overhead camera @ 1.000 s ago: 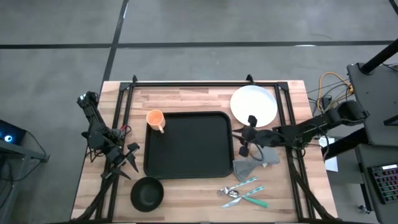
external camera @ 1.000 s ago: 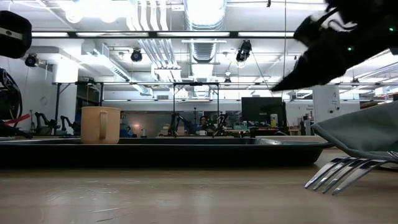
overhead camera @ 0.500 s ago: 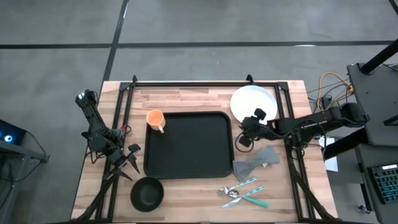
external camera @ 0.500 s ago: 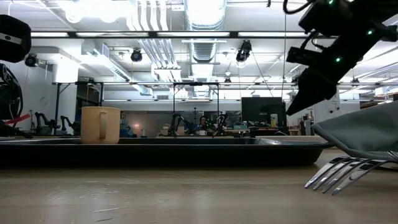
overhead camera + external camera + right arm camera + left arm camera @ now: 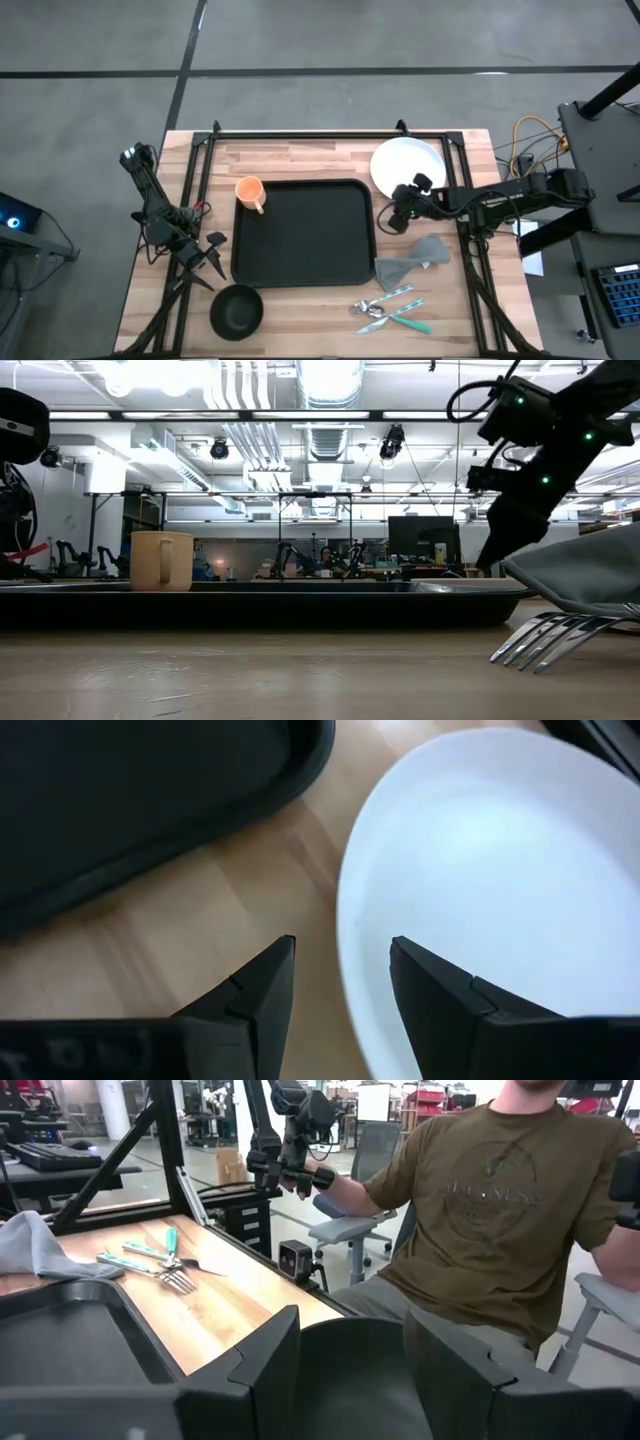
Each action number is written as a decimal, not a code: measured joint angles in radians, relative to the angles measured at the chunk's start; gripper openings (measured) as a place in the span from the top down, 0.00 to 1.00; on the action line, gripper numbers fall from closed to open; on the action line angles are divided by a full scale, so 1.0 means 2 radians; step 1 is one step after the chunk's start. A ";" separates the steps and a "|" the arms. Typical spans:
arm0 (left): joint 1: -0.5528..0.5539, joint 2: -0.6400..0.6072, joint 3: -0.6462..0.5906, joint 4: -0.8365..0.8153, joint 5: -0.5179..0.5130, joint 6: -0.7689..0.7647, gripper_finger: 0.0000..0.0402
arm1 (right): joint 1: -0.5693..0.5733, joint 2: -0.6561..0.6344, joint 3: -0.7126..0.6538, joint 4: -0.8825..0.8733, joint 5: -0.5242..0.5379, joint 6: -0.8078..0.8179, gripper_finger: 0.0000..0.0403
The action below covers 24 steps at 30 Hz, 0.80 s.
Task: Set up tray
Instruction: Put the white plate below the orange mug on the black serving tray
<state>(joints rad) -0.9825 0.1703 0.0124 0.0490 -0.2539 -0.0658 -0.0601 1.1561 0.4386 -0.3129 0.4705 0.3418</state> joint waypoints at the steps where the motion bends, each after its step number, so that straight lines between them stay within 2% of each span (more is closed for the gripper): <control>1: 0.000 0.000 0.000 0.000 0.000 0.000 0.60 | 0.000 0.000 -0.004 0.002 0.000 0.002 0.62; 10: 0.000 0.000 0.000 0.000 0.000 0.000 0.60 | 0.000 0.046 -0.015 0.010 0.001 0.022 0.64; 15: 0.000 0.000 0.000 0.000 0.000 0.000 0.60 | 0.000 0.092 -0.013 0.024 0.042 0.022 0.68; 18: 0.000 0.000 0.000 0.000 0.000 0.000 0.60 | 0.001 0.114 -0.010 0.027 0.045 0.019 0.74; 23: 0.000 0.000 0.000 0.000 0.000 0.000 0.60 | 0.001 0.132 -0.005 0.026 0.033 0.019 0.94; 24: 0.000 0.000 0.000 0.000 0.000 0.000 0.60 | 0.001 0.132 -0.003 0.023 0.033 0.019 0.96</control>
<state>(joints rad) -0.9821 0.1699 0.0120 0.0486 -0.2539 -0.0661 -0.0575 1.4196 0.4336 -0.2669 0.5373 0.3804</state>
